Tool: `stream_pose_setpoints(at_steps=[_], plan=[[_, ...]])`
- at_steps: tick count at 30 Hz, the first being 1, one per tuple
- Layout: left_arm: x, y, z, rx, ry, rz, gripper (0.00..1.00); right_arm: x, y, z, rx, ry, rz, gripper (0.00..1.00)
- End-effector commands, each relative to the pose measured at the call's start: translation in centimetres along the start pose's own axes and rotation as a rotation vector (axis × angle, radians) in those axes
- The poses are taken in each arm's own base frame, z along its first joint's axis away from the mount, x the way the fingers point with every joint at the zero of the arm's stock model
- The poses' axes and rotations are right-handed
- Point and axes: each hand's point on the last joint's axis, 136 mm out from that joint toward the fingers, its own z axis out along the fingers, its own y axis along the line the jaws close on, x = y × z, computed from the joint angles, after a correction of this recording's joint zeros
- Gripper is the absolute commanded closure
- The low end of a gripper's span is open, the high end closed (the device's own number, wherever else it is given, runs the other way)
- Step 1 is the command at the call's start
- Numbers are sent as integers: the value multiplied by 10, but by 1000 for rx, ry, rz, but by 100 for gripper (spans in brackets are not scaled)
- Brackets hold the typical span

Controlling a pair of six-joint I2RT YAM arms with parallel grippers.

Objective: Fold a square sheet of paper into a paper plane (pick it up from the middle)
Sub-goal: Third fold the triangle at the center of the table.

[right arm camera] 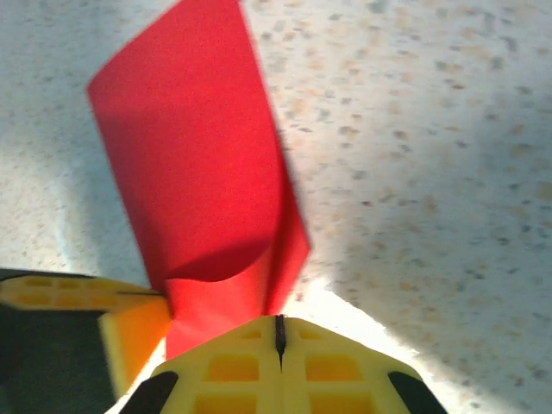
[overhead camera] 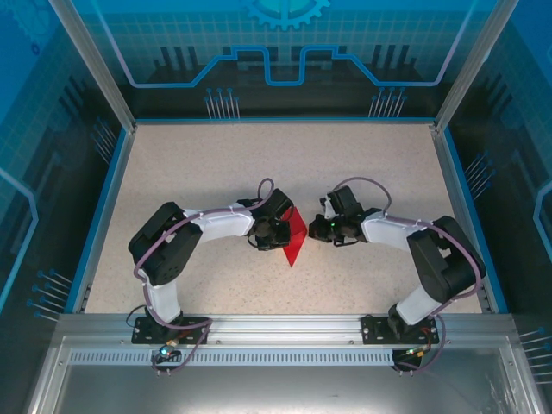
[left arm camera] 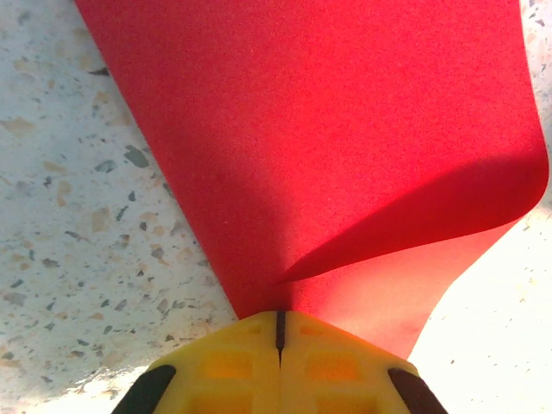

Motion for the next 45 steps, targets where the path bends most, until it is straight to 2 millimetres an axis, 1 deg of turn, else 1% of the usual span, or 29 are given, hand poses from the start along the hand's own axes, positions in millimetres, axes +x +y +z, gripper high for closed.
stream_pose_setpoints(at_steps=[1, 3, 7, 11, 14, 18, 19, 21, 23, 25, 26, 29, 30, 32, 33, 34, 36, 37, 40, 43, 45], plan=[[24, 57, 16, -233, 80, -10, 100, 8, 26, 2, -38, 40, -91, 100], [23, 57, 16, -234, 78, -10, 100, 13, 31, 11, -42, 68, -104, 100], [24, 57, 16, -236, 80, -12, 100, 16, 31, 29, -55, 113, -81, 100], [26, 60, 16, -246, 83, -13, 100, 8, 27, 35, -39, 107, -59, 100], [27, 62, 16, -252, 85, -15, 100, 1, 9, 37, 18, 90, -3, 100], [28, 64, 16, -261, 89, -16, 100, -14, -31, 32, 132, 40, 110, 100], [29, 65, 17, -263, 89, -17, 100, -16, -42, 30, 164, 29, 136, 100], [29, 66, 18, -264, 90, -16, 100, -24, -57, 23, 212, 1, 171, 100], [30, 66, 19, -264, 92, -16, 100, -32, -65, 14, 242, -29, 189, 100], [30, 66, 19, -262, 92, -18, 100, -39, -61, 4, 240, -53, 174, 100], [29, 65, 19, -258, 90, -20, 100, -41, -56, -1, 228, -61, 158, 100], [29, 64, 19, -253, 86, -20, 100, -44, -27, -17, 156, -88, 94, 100], [28, 63, 19, -249, 84, -22, 100, -39, -16, -20, 120, -80, 71, 100], [28, 63, 19, -244, 84, -26, 100, -20, 3, -19, 55, -35, 42, 100], [28, 62, 20, -242, 83, -26, 100, -7, 14, -17, 17, -2, 27, 100], [28, 62, 20, -239, 80, -28, 100, 6, 23, -14, -12, 30, 17, 100], [27, 62, 20, -238, 79, -29, 100, 28, 33, -9, -46, 71, 14, 100], [27, 61, 20, -237, 77, -31, 100, 37, 37, -8, -62, 86, 20, 100], [27, 62, 20, -239, 76, -33, 100, 53, 46, -6, -103, 101, 42, 100], [27, 62, 21, -238, 74, -33, 100, 62, 47, -5, -96, 104, 48, 100], [26, 61, 21, -237, 73, -34, 100, 67, 44, -1, -88, 112, 51, 100]])
